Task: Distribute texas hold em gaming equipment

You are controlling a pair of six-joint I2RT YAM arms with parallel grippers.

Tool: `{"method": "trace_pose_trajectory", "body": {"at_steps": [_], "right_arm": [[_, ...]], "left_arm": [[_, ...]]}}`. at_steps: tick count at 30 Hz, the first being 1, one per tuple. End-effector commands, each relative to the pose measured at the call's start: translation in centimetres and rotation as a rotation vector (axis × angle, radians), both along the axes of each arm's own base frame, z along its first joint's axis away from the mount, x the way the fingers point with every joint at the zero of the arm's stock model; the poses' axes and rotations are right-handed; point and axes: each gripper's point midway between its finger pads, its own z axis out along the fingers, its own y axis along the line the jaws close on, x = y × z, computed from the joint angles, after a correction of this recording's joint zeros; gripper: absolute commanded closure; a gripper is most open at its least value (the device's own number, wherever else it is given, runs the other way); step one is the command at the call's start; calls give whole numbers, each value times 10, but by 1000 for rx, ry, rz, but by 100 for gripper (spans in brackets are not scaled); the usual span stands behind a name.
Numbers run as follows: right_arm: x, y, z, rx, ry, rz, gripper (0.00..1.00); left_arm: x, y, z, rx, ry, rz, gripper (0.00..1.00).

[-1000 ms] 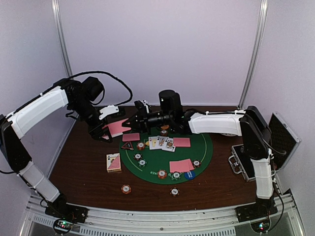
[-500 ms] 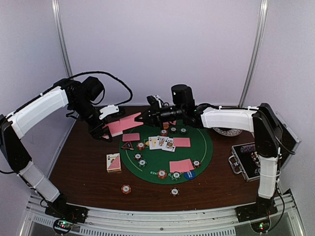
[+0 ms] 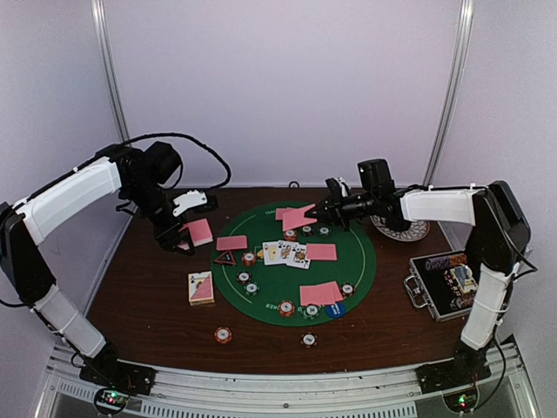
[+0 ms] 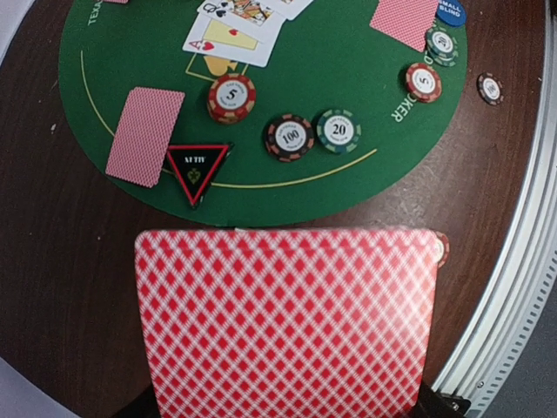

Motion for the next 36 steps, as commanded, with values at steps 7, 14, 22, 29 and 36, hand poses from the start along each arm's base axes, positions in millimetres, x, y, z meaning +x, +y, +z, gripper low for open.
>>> {"method": "trace_pose_trajectory", "body": {"at_steps": [7, 14, 22, 29, 36], "right_arm": [[7, -44, -93, -263, 35, -30, 100], [0, -61, -132, -395, 54, -30, 100], [-12, -75, -157, -492, 79, -24, 100], [-15, -88, -166, -571, 72, -32, 74], [-12, -96, -145, -613, 19, -53, 42]], "left_arm": [[9, 54, -14, 8, -51, 96, 100], [-7, 96, -55, 59, -27, 133, 100], [-21, 117, -103, 109, -24, 86, 100], [-23, 120, -135, 140, -13, 50, 100], [-20, 120, -156, 149, 2, 25, 100]]}}
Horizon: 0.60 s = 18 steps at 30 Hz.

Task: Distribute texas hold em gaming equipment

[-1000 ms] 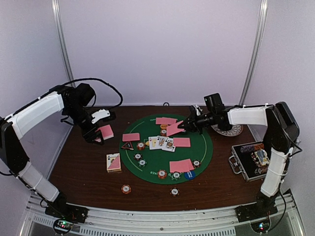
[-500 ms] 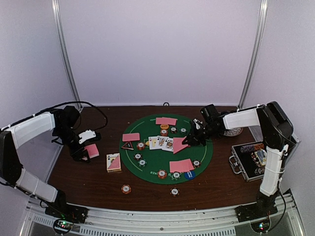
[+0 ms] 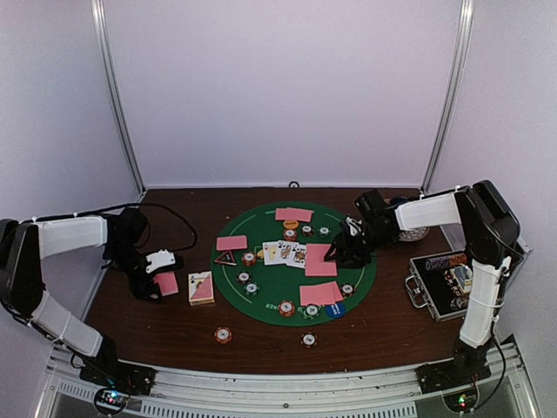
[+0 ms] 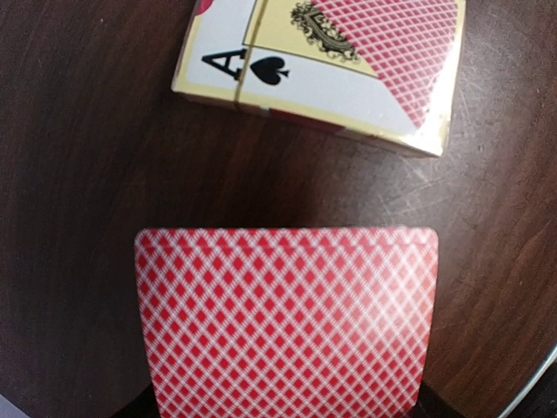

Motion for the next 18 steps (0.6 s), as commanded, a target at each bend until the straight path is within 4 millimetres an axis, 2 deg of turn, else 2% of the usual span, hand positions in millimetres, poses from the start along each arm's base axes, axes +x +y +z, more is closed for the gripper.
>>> {"method": "trace_pose_trajectory", "body": {"at_steps": [1, 7, 8, 10, 13, 18], "right_arm": [[4, -10, 23, -57, -62, -11, 40], [10, -12, 55, -55, -123, -23, 25], [11, -12, 60, -53, -132, -25, 22], [12, -12, 72, -45, -153, -28, 18], [12, -13, 84, -40, -178, -31, 12], [11, -20, 98, -69, -213, -33, 1]], "left_arm": [[12, -1, -11, -1, -33, -32, 100], [9, -3, -29, 17, -4, -58, 100], [8, -3, -31, 23, -1, -67, 95], [5, -3, -37, 38, 7, -82, 78], [0, -4, -40, 42, 19, -94, 43], [-6, -4, -37, 37, 50, -102, 4]]}}
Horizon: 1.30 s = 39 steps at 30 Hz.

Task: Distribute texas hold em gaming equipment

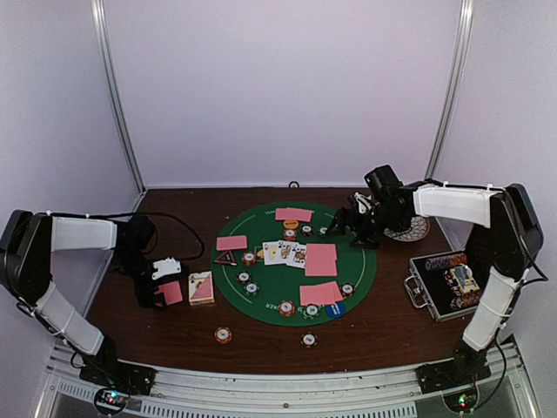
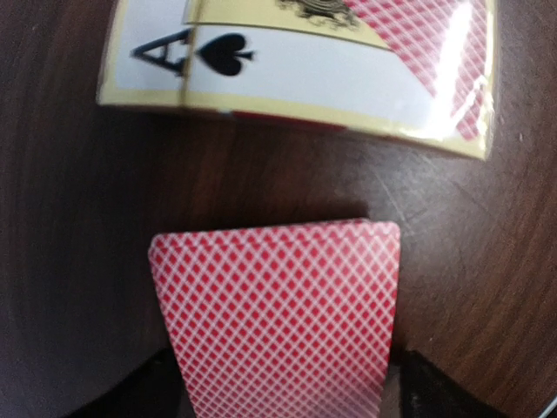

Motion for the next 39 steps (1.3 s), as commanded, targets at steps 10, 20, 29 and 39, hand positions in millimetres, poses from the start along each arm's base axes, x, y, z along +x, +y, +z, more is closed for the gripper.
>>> {"method": "trace_pose_trajectory", "body": {"at_steps": [10, 20, 29, 39], "right_arm": [[5, -31, 45, -139, -149, -59, 1], [23, -155, 59, -555, -363, -434, 0], [10, -242, 60, -938, -681, -683, 0], [-6, -296, 59, -1006, -833, -829, 1]], "left_arm": [[22, -16, 57, -74, -24, 45, 2], [124, -19, 157, -339, -265, 389, 3], [182, 10, 112, -485, -439, 681, 3], [197, 26, 73, -528, -489, 804, 2]]}}
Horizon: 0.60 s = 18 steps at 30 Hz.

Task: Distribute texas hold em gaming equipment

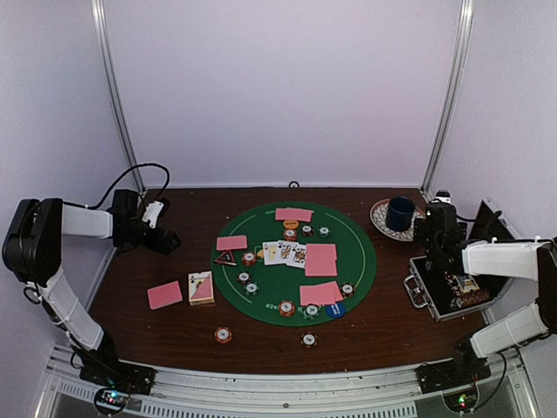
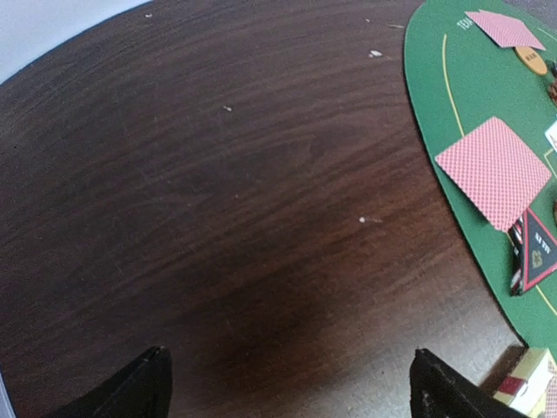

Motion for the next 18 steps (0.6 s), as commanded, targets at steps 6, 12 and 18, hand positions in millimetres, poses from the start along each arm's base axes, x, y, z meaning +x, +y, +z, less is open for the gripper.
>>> {"method": "trace_pose_trajectory", "body": {"at_steps": [6, 12, 18], "right_arm": [[-5, -26, 6, -62, -228, -16, 1], [7, -19, -5, -58, -276, 59, 0], [11, -1, -18, -29, -269, 207, 1]], "left_arm": [[15, 18, 10, -32, -235, 109, 3], [9, 37, 16, -4, -307, 229, 2], [9, 45, 17, 16, -320, 274, 2]]}}
